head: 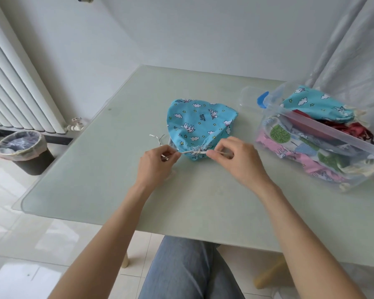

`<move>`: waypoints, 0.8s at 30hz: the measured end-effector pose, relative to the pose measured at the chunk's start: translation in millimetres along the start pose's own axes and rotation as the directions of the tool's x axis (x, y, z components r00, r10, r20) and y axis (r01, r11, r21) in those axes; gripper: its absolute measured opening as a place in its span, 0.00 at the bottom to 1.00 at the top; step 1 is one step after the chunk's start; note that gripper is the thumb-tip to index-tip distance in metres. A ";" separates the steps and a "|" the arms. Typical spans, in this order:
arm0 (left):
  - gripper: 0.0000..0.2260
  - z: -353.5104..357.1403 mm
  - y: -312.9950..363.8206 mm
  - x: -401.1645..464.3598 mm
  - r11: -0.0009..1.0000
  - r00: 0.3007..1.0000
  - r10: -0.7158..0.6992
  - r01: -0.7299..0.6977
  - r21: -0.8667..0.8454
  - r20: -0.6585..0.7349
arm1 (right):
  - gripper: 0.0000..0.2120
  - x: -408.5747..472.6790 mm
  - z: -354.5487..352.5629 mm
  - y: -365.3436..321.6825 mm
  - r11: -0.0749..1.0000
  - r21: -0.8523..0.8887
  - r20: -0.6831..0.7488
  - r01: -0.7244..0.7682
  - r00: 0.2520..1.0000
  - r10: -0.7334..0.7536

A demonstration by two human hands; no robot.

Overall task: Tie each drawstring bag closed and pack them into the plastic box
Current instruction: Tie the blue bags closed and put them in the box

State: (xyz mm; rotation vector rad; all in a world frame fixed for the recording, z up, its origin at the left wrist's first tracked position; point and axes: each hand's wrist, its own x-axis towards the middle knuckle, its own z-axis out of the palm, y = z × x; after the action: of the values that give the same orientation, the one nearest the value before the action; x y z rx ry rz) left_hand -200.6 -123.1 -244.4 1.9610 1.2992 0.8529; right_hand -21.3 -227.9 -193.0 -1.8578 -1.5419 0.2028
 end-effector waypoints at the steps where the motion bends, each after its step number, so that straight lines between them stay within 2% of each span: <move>1: 0.06 1.7 1.0 -0.9 1.000 1.000 -0.003 0.003 -0.019 0.006 | 0.12 5.2 -0.6 -6.9 0.993 0.114 0.022 0.027 0.999 -0.029; 3: 0.05 6.4 2.6 -3.8 0.998 1.000 -0.004 0.005 -0.059 0.022 | 0.10 18.6 3.8 -17.6 0.927 0.376 0.085 -0.010 0.996 -0.023; 5: 0.05 9.4 4.0 -5.9 0.997 1.000 0.011 -0.010 -0.071 0.024 | 0.09 32.4 11.0 -23.0 0.804 0.586 0.160 -0.104 0.987 0.011; 7: 0.04 7.2 4.1 -7.1 0.997 0.999 0.030 -0.028 -0.071 0.013 | 0.09 44.6 19.5 -24.1 0.737 0.658 0.209 -0.154 0.978 0.018; 11: 0.04 -11.0 -0.4 -10.4 0.994 0.999 0.051 -0.051 -0.094 0.002 | 0.08 55.4 30.4 -16.3 0.803 0.580 0.197 -0.137 0.980 0.025; 14: 0.08 -34.1 -0.7 -8.6 0.995 0.995 0.058 -0.051 -0.085 0.086 | 0.09 55.4 33.6 -7.9 0.855 0.503 0.206 -0.130 0.978 0.027; 17: 0.09 -52.9 12.7 -4.0 0.964 0.984 0.072 -0.027 -0.264 0.164 | 0.13 52.6 35.9 -1.4 0.885 0.444 0.258 -0.138 0.966 0.021; 20: 0.08 -61.4 29.3 1.5 0.883 0.969 0.160 -0.055 -0.466 0.189 | 0.13 50.6 37.9 2.0 0.911 0.394 0.284 -0.125 0.959 0.008; 24: 0.06 -53.0 42.0 9.5 0.849 0.927 0.280 -0.118 -0.516 0.248 | 0.05 49.8 40.4 8.3 0.908 0.396 0.285 -0.138 0.958 0.021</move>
State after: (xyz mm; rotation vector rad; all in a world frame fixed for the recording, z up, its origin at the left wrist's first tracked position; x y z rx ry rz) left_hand -217.4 -119.6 -178.3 1.7381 0.6132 0.8272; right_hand -22.3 -166.3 -212.6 -1.5986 -1.4597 0.7949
